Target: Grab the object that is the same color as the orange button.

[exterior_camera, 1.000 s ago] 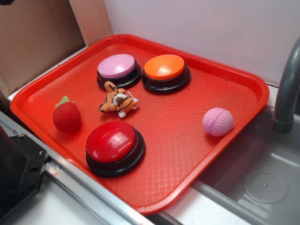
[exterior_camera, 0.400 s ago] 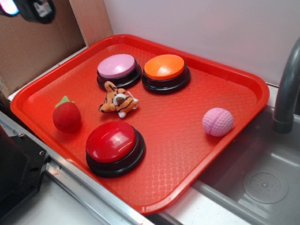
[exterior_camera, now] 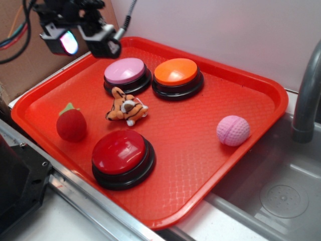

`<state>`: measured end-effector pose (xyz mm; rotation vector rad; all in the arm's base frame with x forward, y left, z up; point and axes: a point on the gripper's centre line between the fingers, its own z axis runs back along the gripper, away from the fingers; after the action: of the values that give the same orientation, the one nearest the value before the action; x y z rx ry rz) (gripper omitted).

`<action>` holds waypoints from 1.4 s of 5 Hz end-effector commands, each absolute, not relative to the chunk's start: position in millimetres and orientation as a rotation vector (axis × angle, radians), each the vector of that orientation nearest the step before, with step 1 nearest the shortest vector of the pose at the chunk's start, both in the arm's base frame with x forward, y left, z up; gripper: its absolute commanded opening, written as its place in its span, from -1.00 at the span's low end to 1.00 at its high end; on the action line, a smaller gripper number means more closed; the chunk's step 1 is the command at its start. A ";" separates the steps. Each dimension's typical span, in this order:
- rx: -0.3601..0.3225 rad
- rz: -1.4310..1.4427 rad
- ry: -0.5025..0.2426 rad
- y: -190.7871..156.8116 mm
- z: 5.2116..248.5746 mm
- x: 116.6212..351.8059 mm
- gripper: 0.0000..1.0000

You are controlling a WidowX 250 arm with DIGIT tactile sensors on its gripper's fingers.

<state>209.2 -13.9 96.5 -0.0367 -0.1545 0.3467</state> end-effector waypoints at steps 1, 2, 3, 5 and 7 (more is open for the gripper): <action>-0.041 0.384 -0.149 -18.8 47.0 237.2 1.00; -0.035 0.373 -0.105 -20.9 29.6 236.5 1.00; 0.009 0.387 -0.083 -17.8 12.6 235.0 1.00; 0.030 0.407 -0.095 -17.0 13.9 225.9 -1.00; 0.000 0.347 -0.082 -7.5 65.5 227.0 -1.00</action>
<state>217.9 -12.0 53.3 0.0157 -0.0263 0.3448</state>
